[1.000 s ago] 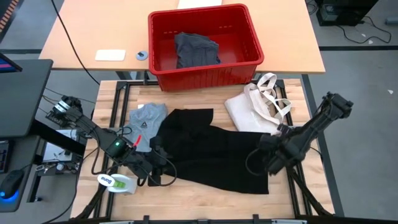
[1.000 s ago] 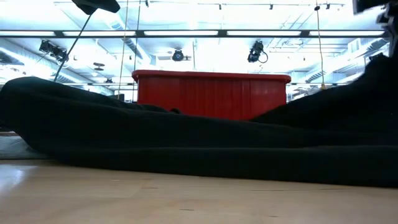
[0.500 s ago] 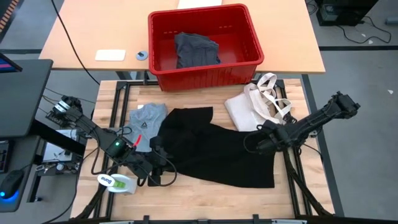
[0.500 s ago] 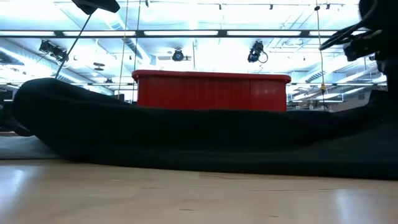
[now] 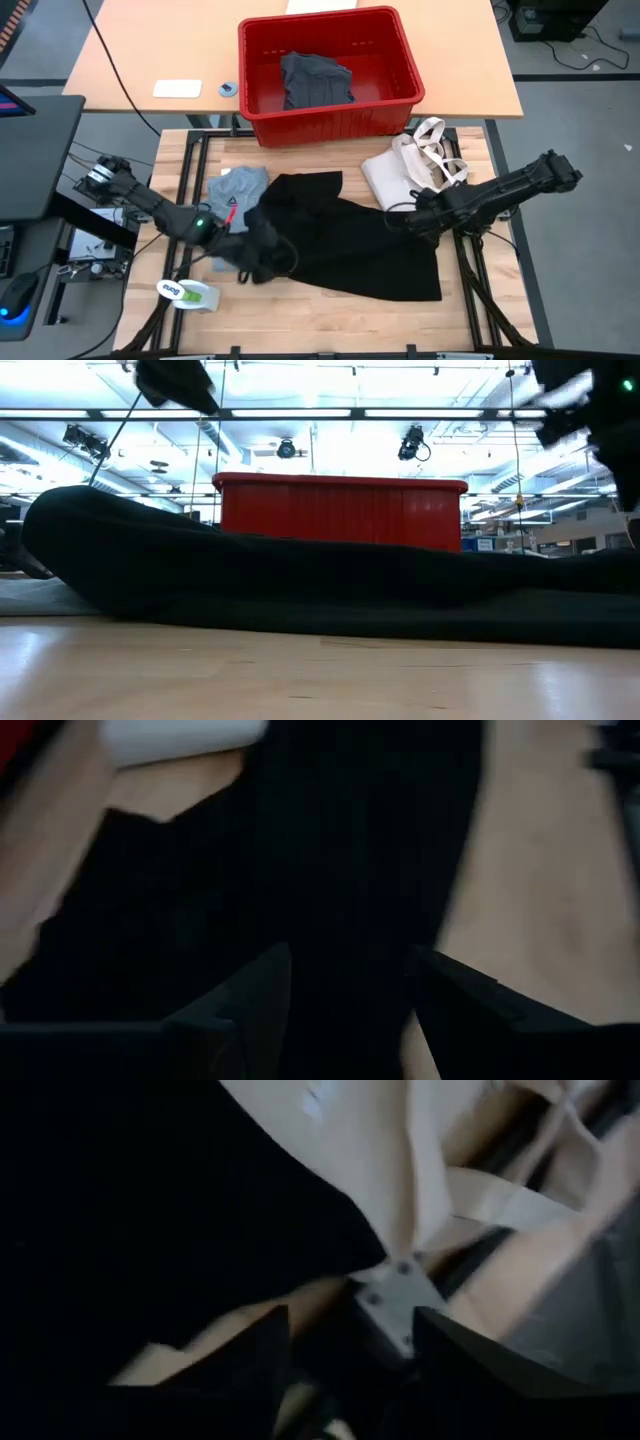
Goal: Fold Laundry from Bin
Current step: Fold the black shirt
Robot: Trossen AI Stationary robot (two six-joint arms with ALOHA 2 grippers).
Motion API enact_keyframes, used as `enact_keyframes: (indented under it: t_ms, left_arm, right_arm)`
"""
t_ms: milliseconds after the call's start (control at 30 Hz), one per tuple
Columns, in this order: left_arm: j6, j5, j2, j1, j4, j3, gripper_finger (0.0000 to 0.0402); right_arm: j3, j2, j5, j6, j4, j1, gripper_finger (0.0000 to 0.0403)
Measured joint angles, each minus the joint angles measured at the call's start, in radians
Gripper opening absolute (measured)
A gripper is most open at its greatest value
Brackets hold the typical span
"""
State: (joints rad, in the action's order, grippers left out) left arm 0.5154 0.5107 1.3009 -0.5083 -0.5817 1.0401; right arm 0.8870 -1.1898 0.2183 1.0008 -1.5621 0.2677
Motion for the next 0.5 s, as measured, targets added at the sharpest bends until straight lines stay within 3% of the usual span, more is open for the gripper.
enact_keyframes:
  t_ms: [133, 200, 300, 400, 500]
  left_arm:
    - [-0.109, -0.082, 0.021, 0.138, -0.045, 0.0, 0.0203]
    - [-0.163, -0.097, 0.032, 0.225, -0.073, 0.0, 0.0203]
    - [-0.271, -0.134, 0.045, 0.36, -0.108, -0.001, 0.0203]
    - [-0.415, -0.263, 0.051, 0.48, -0.084, 0.0, 0.0203]
    - [-0.508, -0.363, 0.062, 0.582, -0.044, 0.0, 0.0203]
  right_arm:
    - [0.097, 0.023, 0.114, 0.051, 0.068, 0.007, 0.0246]
    - [0.107, 0.032, 0.179, 0.035, 0.188, 0.023, 0.0246]
    - [0.071, 0.034, 0.234, -0.115, 0.505, 0.039, 0.0243]
    - [0.001, 0.01, 0.218, -0.326, 0.841, 0.039, 0.0239]
    - [-0.061, -0.007, 0.203, -0.467, 1.051, 0.03, 0.0235]
